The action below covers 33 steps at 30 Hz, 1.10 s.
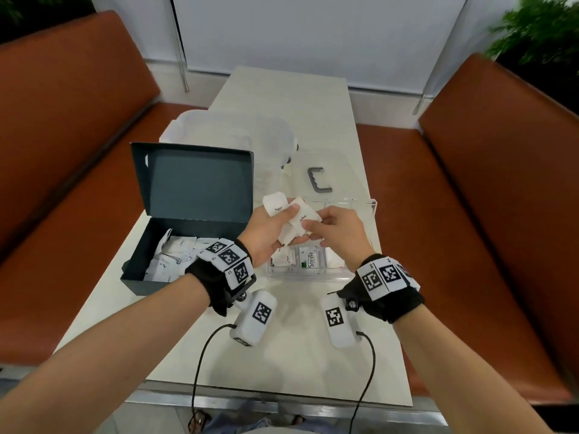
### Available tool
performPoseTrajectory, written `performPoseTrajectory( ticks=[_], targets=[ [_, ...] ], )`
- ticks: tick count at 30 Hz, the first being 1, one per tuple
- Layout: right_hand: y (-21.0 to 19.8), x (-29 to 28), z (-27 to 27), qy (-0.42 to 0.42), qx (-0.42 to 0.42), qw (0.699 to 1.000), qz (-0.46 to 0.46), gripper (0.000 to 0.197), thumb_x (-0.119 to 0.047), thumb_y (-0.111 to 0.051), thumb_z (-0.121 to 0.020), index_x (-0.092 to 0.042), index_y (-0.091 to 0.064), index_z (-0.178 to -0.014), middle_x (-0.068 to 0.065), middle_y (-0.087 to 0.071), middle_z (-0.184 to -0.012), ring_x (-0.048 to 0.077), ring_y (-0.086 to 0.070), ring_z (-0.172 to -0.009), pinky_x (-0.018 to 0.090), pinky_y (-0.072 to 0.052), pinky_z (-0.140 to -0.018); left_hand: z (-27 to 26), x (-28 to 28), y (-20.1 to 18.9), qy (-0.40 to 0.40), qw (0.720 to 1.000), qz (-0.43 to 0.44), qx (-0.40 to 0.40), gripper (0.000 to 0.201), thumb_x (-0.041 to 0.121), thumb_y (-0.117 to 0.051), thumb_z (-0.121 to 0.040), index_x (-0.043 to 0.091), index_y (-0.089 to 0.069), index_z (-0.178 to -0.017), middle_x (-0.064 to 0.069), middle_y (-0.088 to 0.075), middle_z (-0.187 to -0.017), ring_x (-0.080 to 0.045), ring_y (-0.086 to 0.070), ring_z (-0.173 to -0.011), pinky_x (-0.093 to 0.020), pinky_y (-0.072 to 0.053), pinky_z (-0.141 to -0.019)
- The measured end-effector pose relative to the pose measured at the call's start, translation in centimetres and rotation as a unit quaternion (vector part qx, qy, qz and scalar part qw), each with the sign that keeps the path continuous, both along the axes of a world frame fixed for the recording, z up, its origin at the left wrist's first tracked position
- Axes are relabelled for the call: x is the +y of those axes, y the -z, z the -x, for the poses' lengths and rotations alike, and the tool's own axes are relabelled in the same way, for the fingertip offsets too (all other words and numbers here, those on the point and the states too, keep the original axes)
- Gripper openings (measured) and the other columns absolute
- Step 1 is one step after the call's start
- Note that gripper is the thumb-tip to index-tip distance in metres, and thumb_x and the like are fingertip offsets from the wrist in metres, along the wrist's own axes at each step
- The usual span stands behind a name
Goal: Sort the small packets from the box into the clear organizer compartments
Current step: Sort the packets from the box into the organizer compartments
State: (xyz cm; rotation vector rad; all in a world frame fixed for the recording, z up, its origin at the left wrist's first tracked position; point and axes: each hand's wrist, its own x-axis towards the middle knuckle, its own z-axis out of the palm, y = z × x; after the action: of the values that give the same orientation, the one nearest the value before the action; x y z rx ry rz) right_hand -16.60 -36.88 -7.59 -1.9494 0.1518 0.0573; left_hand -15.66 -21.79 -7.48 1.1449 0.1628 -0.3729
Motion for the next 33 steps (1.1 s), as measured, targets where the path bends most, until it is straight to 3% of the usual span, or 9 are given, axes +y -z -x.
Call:
performPoseTrajectory(
  ticks=[3, 6, 14, 18, 22, 25, 28, 30, 33],
  targets=[
    [-0.5, 0.0, -0.5, 0.032, 0.029, 0.996, -0.075, 0.014, -0.011, -0.069, -0.085, -0.007, -0.06, -0.095, 0.014, -0.072, -0.088, 0.023, -0.07, -0.07, 0.027, -0.052, -0.056, 0.0, 0.9, 0.3, 0.02, 0.998, -0.056, -0.025, 0.019, 0.006, -0.064, -0.092, 0.01, -0.064, -0.111, -0.012, -0.071, -0.102, -0.024, -0.072, -0.084, -0.032, -0.061, -0.063],
    [-1.3, -0.6, -0.7, 0.039, 0.023, 0.991, -0.126, 0.015, -0.008, -0.068, -0.086, -0.009, -0.057, -0.096, 0.011, -0.069, -0.08, 0.021, -0.069, -0.059, 0.026, -0.052, -0.05, -0.1, 1.6, 0.3, 0.047, 0.992, -0.106, -0.046, 0.01, 0.007, -0.069, -0.088, 0.009, -0.067, -0.097, -0.011, -0.073, -0.087, -0.017, -0.072, -0.071, -0.023, -0.053, -0.051],
    [-0.9, -1.2, -0.4, 0.032, 0.012, 0.967, -0.252, 0.027, 0.001, -0.067, -0.085, 0.005, -0.06, -0.111, 0.012, -0.063, -0.079, 0.016, -0.061, -0.067, 0.023, -0.054, -0.067, -0.7, 0.4, 0.1, 0.031, 0.996, -0.072, -0.033, 0.025, 0.007, -0.074, -0.083, 0.004, -0.065, -0.106, -0.011, -0.073, -0.089, -0.015, -0.07, -0.067, -0.021, -0.051, -0.049],
    [-0.5, -1.6, 0.3, 0.055, 0.047, 0.946, -0.316, 0.015, -0.006, -0.067, -0.087, -0.001, -0.059, -0.1, 0.007, -0.063, -0.079, 0.013, -0.062, -0.066, 0.022, -0.055, -0.064, -0.4, -0.9, 0.2, 0.023, 0.998, -0.046, -0.022, 0.02, 0.009, -0.072, -0.085, 0.006, -0.066, -0.103, -0.009, -0.073, -0.085, -0.014, -0.07, -0.068, -0.02, -0.053, -0.052],
    [-0.4, -4.7, -0.3, 0.137, 0.009, 0.966, -0.217, 0.018, -0.009, -0.07, -0.085, -0.008, -0.06, -0.1, 0.001, -0.066, -0.075, 0.008, -0.057, -0.055, 0.022, -0.052, -0.055, 0.1, -2.1, 0.4, 0.031, 0.996, -0.081, -0.019, 0.019, 0.026, -0.065, -0.092, 0.008, -0.068, -0.096, -0.006, -0.073, -0.083, -0.012, -0.07, -0.067, -0.021, -0.052, -0.052],
    [0.0, -8.4, -1.0, 0.172, -0.006, 0.985, 0.0, 0.027, -0.016, -0.072, -0.084, -0.015, -0.056, -0.106, 0.001, -0.066, -0.083, 0.008, -0.059, -0.062, 0.025, -0.054, -0.06, 0.2, -2.5, 0.3, 0.017, 0.996, -0.087, 0.007, 0.03, 0.037, -0.061, -0.094, 0.007, -0.069, -0.095, -0.008, -0.073, -0.086, -0.016, -0.07, -0.069, -0.022, -0.052, -0.051],
    [1.3, -10.5, -1.3, 0.095, 0.028, 0.975, 0.197, 0.021, -0.017, -0.065, -0.089, -0.016, -0.053, -0.107, 0.003, -0.062, -0.092, 0.006, -0.056, -0.07, 0.019, -0.041, -0.055, 0.4, -3.0, 0.3, 0.005, 0.996, -0.088, 0.015, 0.034, 0.039, -0.059, -0.094, 0.006, -0.068, -0.095, -0.01, -0.072, -0.088, -0.018, -0.07, -0.069, -0.024, -0.052, -0.051],
    [2.5, -10.7, -1.2, 0.028, 0.054, 0.963, 0.261, 0.016, -0.016, -0.061, -0.092, -0.014, -0.055, -0.107, 0.008, -0.061, -0.1, 0.006, -0.055, -0.069, 0.015, -0.035, -0.053, 0.7, -3.5, 0.4, 0.006, 0.996, -0.091, 0.013, 0.034, 0.038, -0.059, -0.095, 0.006, -0.068, -0.098, -0.011, -0.072, -0.09, -0.019, -0.07, -0.071, -0.024, -0.052, -0.052],
    [3.6, -10.2, -0.9, -0.029, 0.073, 0.95, 0.301, 0.017, -0.013, -0.057, -0.093, -0.012, -0.055, -0.109, 0.014, -0.06, -0.107, 0.018, -0.057, -0.08, 0.018, -0.038, -0.056, 1.1, -3.9, 0.5, 0.004, 0.996, -0.085, 0.016, 0.034, 0.037, -0.059, -0.095, 0.005, -0.067, -0.098, -0.012, -0.071, -0.09, -0.018, -0.07, -0.07, -0.024, -0.052, -0.052]
  ],
)
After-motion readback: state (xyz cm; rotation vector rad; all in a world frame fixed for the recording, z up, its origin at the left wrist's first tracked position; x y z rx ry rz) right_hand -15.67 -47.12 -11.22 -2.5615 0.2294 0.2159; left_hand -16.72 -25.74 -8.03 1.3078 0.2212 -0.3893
